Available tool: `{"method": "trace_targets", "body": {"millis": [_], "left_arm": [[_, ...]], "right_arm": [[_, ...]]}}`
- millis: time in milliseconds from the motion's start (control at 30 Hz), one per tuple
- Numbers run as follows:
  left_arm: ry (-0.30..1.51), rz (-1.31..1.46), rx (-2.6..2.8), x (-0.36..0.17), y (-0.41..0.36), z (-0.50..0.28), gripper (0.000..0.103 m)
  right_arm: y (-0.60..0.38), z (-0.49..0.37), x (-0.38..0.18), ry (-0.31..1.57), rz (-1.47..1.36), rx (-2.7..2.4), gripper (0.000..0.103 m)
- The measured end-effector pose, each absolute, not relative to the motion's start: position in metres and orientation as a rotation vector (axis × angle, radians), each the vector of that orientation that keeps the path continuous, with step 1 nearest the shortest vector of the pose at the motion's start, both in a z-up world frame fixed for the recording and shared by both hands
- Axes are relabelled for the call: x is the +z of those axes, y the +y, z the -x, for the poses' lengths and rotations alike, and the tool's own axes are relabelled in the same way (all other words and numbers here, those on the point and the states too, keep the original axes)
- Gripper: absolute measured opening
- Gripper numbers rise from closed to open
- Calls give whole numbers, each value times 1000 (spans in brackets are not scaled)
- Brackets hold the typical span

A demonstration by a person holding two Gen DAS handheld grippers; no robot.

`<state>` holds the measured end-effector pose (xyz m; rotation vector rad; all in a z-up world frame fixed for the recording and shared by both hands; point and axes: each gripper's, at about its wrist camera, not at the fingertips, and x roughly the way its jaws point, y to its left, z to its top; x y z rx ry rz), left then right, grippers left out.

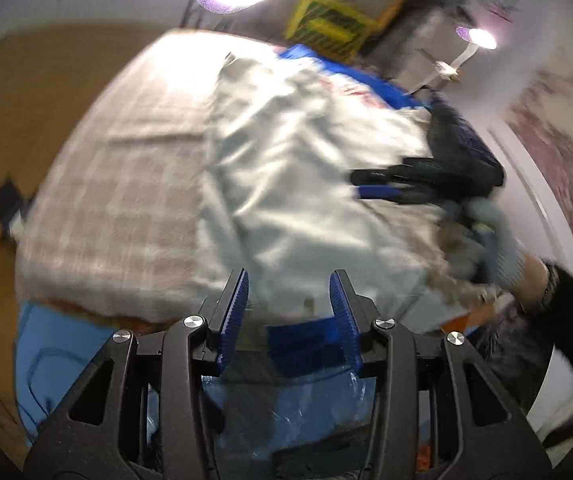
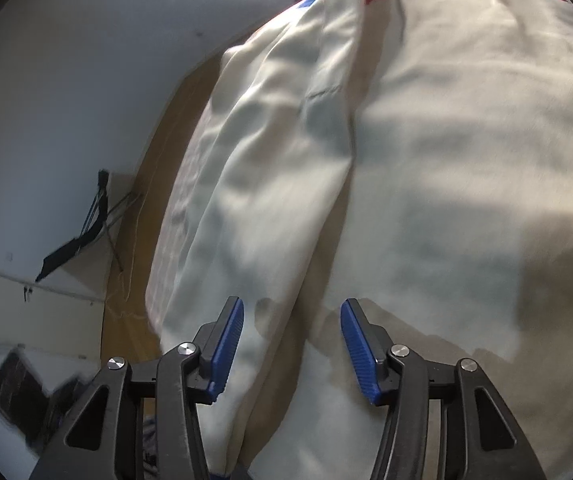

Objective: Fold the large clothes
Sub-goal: 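Carry the held sleeve across the jacket back with the left tool and release, then grasp the jacket side edge with the right tool and fold it toward the center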

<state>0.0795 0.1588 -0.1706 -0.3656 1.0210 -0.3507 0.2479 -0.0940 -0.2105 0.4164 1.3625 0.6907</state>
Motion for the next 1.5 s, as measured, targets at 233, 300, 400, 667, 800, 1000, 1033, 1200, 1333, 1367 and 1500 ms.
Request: {"method": "trace_targets", "body": {"millis": [233,300,400,667,800,1000,1033,1200,1333,1367,1500], "left_arm": [[1199,498,-368,-227,154,-104,40],[1235,582,-394,-241,154,-107,2],[1205,557,-403,-233,149,-106,0],[1018,321,-316,-153,157,-91,0],[1167,201,-254,-190,147,-103,0],[1067,321,-260,-164,170,-143,7],[1035,344,-265,-155,174,-158,12],[934,519,-296,-141,196,-261,54],[936,571,-270,-156,201,-349,54],[952,581,-261,-163,201,-368,54],[960,608,-227,-188,202,-425,54]], "right_arm": [[-91,-219,-217,1437,-474,768,46],[-89,-214,-219,1455,-477,781,33],[-79,-210,-225,1469,-464,809,15],[-45,-195,-179,1346,-392,916,0],[-45,-191,-202,1410,-282,807,0],[-41,-192,-205,1400,-244,803,0],[-36,-192,-205,1394,-231,807,0],[-33,-187,-212,1390,-176,800,0],[-46,-183,-215,1393,-165,800,0],[-47,-184,-218,1399,-173,800,0],[-54,-186,-222,1403,-194,810,0]]}}
